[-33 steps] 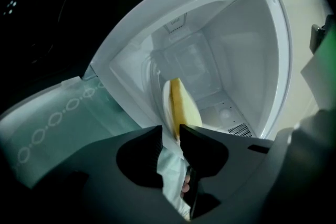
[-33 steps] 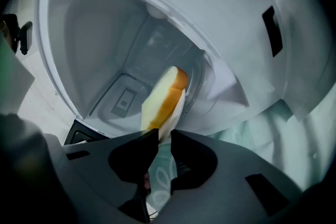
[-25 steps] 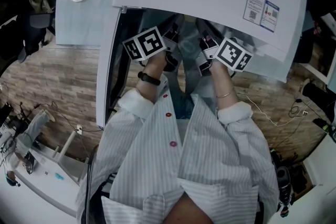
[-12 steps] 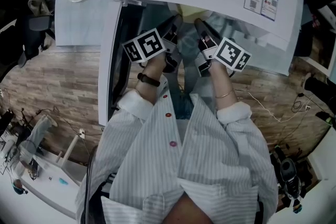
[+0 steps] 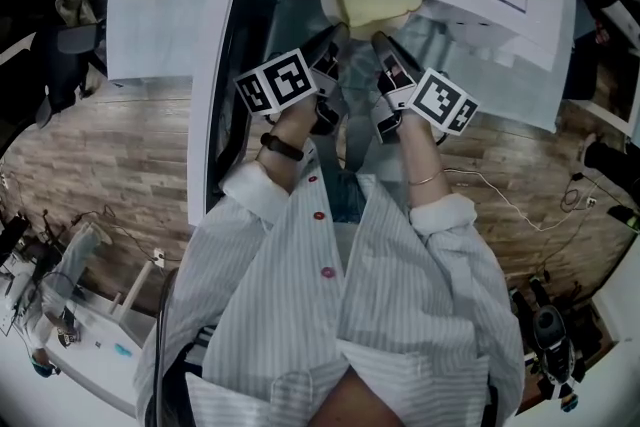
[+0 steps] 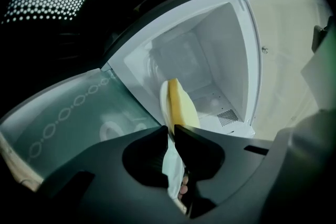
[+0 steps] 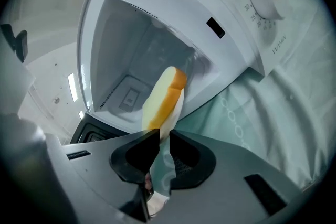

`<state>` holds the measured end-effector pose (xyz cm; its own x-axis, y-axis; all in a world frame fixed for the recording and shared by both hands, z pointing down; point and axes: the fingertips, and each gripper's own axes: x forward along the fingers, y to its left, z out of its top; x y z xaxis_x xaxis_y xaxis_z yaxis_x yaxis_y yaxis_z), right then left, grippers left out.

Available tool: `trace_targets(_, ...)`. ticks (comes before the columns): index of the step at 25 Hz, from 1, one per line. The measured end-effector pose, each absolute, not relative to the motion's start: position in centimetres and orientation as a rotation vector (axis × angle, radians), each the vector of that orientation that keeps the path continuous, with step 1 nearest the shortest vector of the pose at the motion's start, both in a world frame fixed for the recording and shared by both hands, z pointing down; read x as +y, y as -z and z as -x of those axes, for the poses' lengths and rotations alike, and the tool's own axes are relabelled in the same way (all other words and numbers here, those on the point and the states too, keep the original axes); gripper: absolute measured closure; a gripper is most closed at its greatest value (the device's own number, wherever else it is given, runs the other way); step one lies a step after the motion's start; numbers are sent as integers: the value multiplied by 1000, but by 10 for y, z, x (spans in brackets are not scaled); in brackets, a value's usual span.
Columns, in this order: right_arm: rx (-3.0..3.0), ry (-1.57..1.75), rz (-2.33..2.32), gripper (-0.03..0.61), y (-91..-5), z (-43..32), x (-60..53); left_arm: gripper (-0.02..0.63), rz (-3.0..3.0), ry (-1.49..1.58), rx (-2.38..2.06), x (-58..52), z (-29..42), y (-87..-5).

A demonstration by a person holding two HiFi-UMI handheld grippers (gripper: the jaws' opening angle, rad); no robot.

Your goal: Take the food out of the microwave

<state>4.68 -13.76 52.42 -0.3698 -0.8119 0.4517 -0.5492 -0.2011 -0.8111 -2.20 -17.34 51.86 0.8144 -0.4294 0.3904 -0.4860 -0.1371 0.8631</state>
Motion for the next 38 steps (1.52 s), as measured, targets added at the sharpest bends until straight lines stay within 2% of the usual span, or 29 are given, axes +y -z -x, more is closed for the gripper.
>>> trace_targets(38,2043,1598,1370,500,-473,-30,-25,568,-1756,130,-897,-46,44,-463)
